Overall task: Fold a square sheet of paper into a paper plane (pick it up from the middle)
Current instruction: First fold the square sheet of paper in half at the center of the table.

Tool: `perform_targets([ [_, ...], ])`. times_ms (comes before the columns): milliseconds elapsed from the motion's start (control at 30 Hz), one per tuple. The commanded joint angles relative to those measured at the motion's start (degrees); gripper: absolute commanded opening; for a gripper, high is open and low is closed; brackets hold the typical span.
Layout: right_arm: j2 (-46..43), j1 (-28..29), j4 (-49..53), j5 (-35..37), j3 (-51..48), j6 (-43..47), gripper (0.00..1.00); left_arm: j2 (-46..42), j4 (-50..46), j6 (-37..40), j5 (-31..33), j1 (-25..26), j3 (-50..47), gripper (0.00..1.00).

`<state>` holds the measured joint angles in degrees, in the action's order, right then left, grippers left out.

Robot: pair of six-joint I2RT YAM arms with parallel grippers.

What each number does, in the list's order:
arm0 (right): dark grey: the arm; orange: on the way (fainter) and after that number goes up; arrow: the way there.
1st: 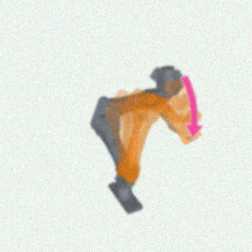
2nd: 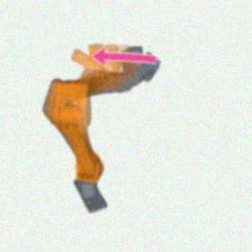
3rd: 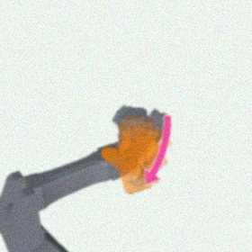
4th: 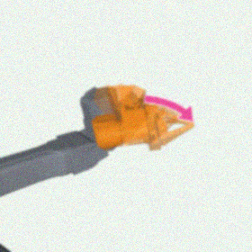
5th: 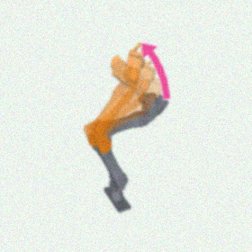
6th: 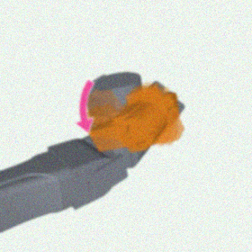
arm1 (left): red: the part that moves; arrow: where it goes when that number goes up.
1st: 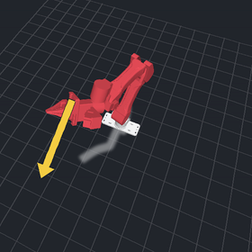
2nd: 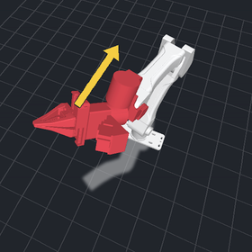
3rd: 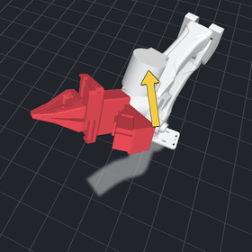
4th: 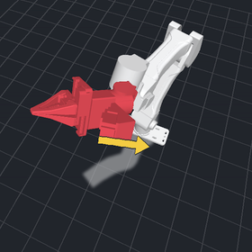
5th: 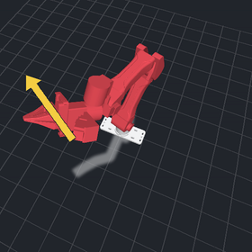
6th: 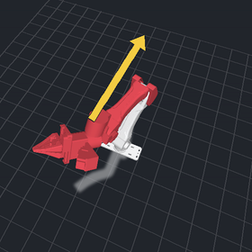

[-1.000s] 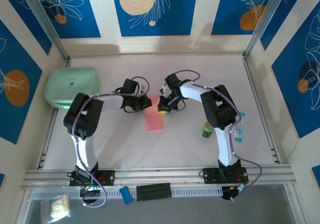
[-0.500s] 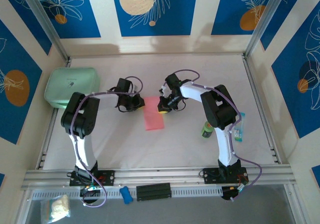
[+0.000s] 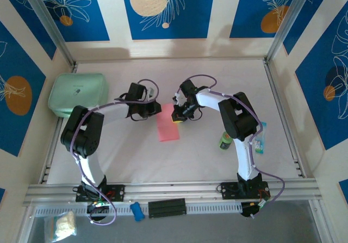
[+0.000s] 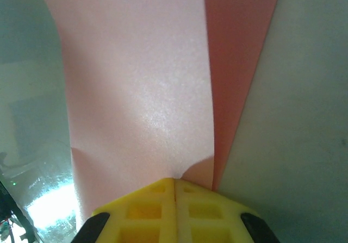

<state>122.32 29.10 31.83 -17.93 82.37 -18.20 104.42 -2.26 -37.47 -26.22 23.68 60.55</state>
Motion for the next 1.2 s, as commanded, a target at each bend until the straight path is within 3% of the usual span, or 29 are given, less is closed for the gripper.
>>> perform_targets([
  [0,4.3,0.8,8.0,9.4,-5.2,3.1,0.01,1.7,2.1,-1.6,-1.0,0.0,-1.6,0.12],
  [400,4.9,0.8,8.2,9.2,-5.0,3.9,0.01,7.7,-1.3,-1.6,6.9,-0.5,2.8,0.12],
  [633,4.3,0.0,8.2,9.3,-5.2,4.1,0.01,10.2,-8.2,1.6,13.4,-4.5,5.1,0.12],
  [867,4.2,-0.3,8.3,9.3,-5.2,3.7,0.01,8.6,-10.8,4.9,12.0,-8.0,6.8,0.12],
  [1000,4.1,-0.3,8.4,9.5,-5.4,3.6,0.01,5.7,-11.3,8.1,6.9,-7.9,7.7,0.12],
  [1167,4.4,-0.4,8.3,9.3,-5.1,3.3,0.01,2.3,-5.7,6.4,-0.3,-5.2,4.9,0.12],
])
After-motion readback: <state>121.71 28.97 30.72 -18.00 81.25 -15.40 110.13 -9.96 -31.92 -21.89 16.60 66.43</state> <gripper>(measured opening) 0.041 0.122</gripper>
